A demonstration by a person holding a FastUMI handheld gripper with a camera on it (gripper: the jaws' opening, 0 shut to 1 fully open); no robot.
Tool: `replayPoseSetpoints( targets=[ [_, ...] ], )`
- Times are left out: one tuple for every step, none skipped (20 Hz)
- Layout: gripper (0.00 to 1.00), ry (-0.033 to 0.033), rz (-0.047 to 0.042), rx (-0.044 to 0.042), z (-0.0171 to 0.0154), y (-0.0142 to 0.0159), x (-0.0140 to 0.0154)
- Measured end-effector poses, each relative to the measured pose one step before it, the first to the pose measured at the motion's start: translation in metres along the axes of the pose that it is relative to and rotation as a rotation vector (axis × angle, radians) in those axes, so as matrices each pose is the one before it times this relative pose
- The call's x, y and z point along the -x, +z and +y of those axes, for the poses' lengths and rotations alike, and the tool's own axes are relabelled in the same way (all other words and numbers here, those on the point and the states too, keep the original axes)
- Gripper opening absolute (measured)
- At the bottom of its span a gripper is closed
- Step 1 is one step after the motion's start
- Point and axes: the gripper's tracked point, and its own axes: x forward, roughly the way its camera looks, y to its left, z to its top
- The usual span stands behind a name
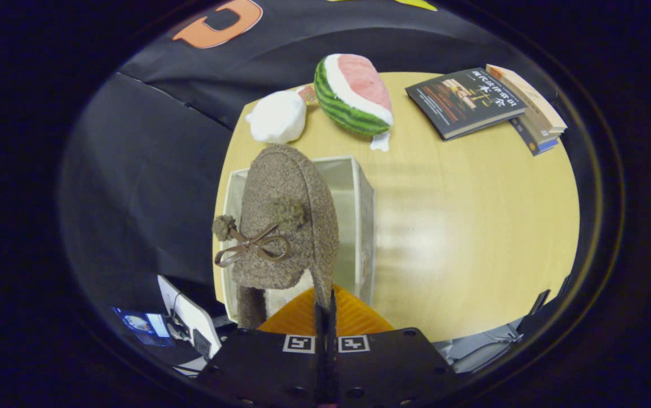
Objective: Open the storage box then place both shoes into the box .Put the left shoe in first, then the right shoe, with the right side of both shoes facing outward in a uniform manner.
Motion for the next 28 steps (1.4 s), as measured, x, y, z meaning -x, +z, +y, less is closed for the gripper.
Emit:
replayPoseSetpoints(
  targets=[
    [0.00,-0.02998,0.01043,-0.00472,0.00059,-0.00211,-0.01145],
    [0.01,-0.03252,0.00981,-0.00552,-0.00046,-0.00308,-0.01008],
    [0.00,-0.03315,0.00720,-0.00666,-0.00178,-0.00267,-0.01004],
    [0.01,-0.02721,0.00187,-0.01424,-0.00006,-0.00130,-0.00718],
    [0.00,-0.01623,-0.00429,-0.01391,0.00224,-0.00074,-0.00692],
    [0.00,-0.02292,-0.01582,-0.01191,0.00161,0.00269,-0.00435],
    [0.00,-0.02443,-0.01551,0.00210,0.00100,0.00213,-0.00364],
    [0.00,-0.02586,-0.02149,0.00145,0.00066,0.00318,-0.00220],
    [0.01,-0.02663,-0.01541,-0.00462,0.00076,0.00188,-0.00445],
    [0.01,-0.02949,-0.00291,-0.00810,-0.00071,-0.00141,-0.00391],
    [0.01,-0.02640,0.00175,-0.00368,0.00002,-0.00114,-0.00405],
    [0.01,-0.02212,-0.00281,-0.00224,-0.00037,0.00000,-0.00447],
    [0.01,-0.02628,-0.00612,-0.00097,-0.00169,0.00097,-0.00400],
    [0.01,-0.01973,-0.00522,0.00032,-0.00192,-0.00011,-0.00325],
    [0.01,-0.00916,-0.00680,0.00106,-0.00072,-0.00010,-0.00068],
    [0.03,-0.00905,-0.00673,0.00221,0.00012,0.00054,-0.00445],
    [0.03,-0.00073,-0.00238,0.00078,0.00061,0.00054,0.00223],
    [0.03,-0.00034,0.00007,0.00491,0.00041,-0.00114,0.00033],
    [0.04,-0.00114,-0.00080,0.00340,0.00021,-0.00110,0.00165],
    [0.04,0.00182,-0.00156,0.00044,-0.00026,0.00032,0.00149],
    [0.07,0.00070,-0.00529,-0.00681,-0.00078,0.00002,0.00137],
    [0.12,0.00267,-0.00701,-0.00583,-0.00002,0.00068,0.00213],
    [0.15,0.00525,-0.00107,0.00130,0.00054,0.00042,0.00422],
    [0.15,0.01004,-0.00651,0.00628,0.00188,0.00143,0.00325],
    [0.24,0.00915,-0.00591,0.01074,0.00130,0.00061,0.00513],
    [0.27,0.00911,-0.01421,0.01037,-0.00056,0.00099,0.00630],
    [0.33,0.00850,-0.01328,0.00788,0.00013,0.00076,0.00564],
    [0.36,0.00623,-0.01667,0.00906,-0.00167,0.00224,0.00621]
  ],
)
